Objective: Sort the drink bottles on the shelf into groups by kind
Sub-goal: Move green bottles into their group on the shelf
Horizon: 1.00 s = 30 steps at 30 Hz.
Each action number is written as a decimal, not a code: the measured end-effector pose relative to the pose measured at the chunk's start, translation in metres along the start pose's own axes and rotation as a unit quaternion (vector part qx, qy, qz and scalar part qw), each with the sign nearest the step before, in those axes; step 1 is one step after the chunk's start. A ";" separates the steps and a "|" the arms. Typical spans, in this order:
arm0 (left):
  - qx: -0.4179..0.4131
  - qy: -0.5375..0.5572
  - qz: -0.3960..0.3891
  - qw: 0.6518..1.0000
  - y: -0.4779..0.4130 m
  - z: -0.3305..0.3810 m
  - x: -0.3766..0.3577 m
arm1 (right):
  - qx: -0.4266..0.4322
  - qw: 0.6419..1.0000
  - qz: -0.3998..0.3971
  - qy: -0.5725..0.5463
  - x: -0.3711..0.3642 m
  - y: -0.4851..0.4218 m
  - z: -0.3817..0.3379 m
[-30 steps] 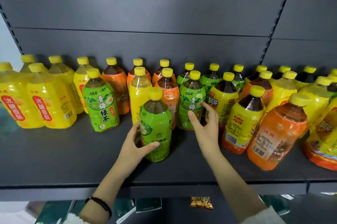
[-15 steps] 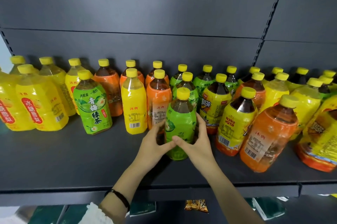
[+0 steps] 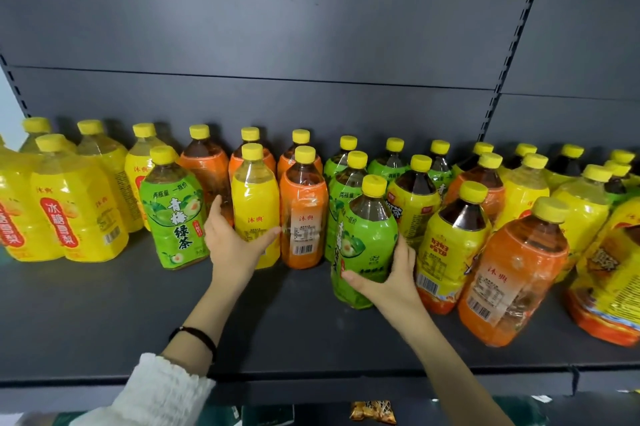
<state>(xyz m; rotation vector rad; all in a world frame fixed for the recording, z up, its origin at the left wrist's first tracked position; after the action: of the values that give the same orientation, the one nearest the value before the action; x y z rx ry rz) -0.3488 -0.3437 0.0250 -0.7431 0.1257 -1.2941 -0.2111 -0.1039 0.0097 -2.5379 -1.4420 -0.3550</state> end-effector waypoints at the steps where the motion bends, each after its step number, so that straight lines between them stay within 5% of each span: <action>1: -0.003 0.016 -0.016 1.000 -0.001 -0.002 -0.006 | 0.001 1.000 0.024 -0.005 -0.003 0.000 -0.003; 4: -0.032 0.008 -0.021 0.999 0.004 -0.004 -0.014 | 0.021 0.998 0.054 -0.034 -0.006 -0.006 -0.005; 11: -0.049 0.002 -0.028 0.998 0.005 -0.011 -0.012 | 0.043 0.995 -0.077 -0.038 0.002 -0.009 -0.002; 17: -0.047 0.021 -0.032 0.998 0.006 -0.012 -0.008 | 0.039 0.998 0.005 -0.049 0.014 -0.015 0.008; 30: 0.007 0.071 -0.019 0.997 0.033 -0.014 -0.002 | 0.010 0.998 0.052 0.033 -0.008 -0.011 0.008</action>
<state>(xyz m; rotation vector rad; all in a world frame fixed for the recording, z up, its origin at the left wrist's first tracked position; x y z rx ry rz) -0.3292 -0.3453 -0.0051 -0.6437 0.2173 -1.3829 -0.2238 -0.1029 -0.0002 -2.5474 -1.2778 -0.4014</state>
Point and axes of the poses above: each hand's wrist, its own y-axis away from the middle knuckle, its own x-axis out of the back of the hand, z = x × y, the point moved 5 cm from there along -y, towards the middle knuckle, and after that the axes turned 11 degrees about -x, right-handed, at the moved point
